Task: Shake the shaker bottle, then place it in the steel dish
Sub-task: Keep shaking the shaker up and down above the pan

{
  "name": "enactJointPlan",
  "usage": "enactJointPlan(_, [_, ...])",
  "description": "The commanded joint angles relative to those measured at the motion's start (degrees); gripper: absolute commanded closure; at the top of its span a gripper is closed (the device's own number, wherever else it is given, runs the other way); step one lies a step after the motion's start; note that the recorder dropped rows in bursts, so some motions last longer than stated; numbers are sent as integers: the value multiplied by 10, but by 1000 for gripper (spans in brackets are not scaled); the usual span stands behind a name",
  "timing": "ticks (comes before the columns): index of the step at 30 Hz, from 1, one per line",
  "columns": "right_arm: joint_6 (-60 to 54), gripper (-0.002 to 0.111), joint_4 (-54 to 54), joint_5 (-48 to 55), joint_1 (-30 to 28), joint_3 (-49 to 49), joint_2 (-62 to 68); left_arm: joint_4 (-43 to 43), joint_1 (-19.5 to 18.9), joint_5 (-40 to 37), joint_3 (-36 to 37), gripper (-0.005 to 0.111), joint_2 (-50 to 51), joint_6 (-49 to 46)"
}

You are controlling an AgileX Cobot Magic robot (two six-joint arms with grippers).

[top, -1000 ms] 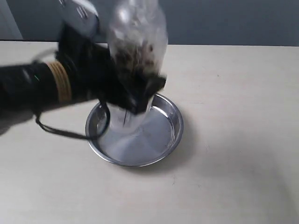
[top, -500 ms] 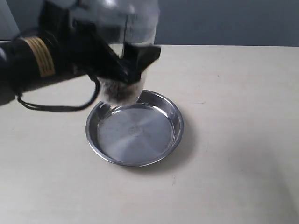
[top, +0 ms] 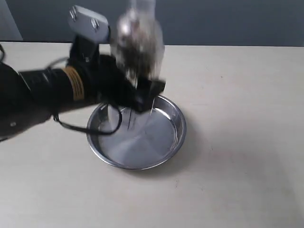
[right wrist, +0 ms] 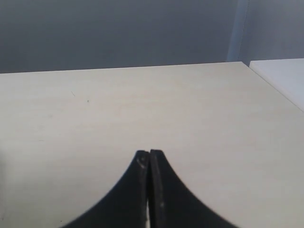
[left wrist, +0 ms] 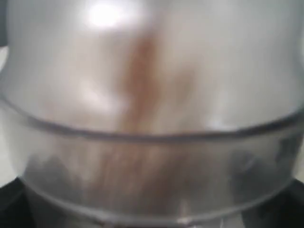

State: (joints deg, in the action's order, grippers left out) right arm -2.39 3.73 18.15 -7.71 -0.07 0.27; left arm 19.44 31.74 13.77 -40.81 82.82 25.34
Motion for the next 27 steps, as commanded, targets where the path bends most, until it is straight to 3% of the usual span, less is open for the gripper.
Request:
enactJointPlan(1, [-1, 109, 0, -7, -2, 1, -3, 26, 5, 91, 12, 106, -14, 15])
enactJointPlan(3, [-1, 109, 0, -7, -2, 1, -3, 17, 8, 96, 49, 106, 91, 33])
enactJointPlan(4, [-1, 109, 0, -7, -2, 1, -3, 29, 8, 98, 49, 106, 93, 67])
enactJointPlan(5, [-1, 109, 0, -7, -2, 1, -3, 66, 8, 136, 38, 106, 46, 101])
enactJointPlan(7, [-1, 109, 0, -7, -2, 1, -3, 67, 1, 161, -9, 106, -47, 43])
enactJointPlan(9, [-1, 109, 0, -7, -2, 1, -3, 59, 7, 93, 3, 106, -23, 29])
enactJointPlan(11, [-1, 109, 0, -7, -2, 1, -3, 50, 8, 85, 26, 106, 34, 32])
enactJointPlan(15, [-1, 109, 0, -7, -2, 1, -3, 50, 8, 189, 17, 106, -3, 27])
enactJointPlan(19, [-1, 109, 0, -7, -2, 1, -3, 51, 20, 152, 40, 106, 54, 41])
enactJointPlan(23, [-1, 109, 0, -7, -2, 1, -3, 51, 14, 225, -4, 106, -24, 30])
enactJointPlan(25, [-1, 109, 0, -7, -2, 1, -3, 45, 12, 187, -43, 106, -62, -11])
enactJointPlan(27, [-1, 109, 0, -7, -2, 1, -3, 44, 15, 101, -33, 106, -45, -7])
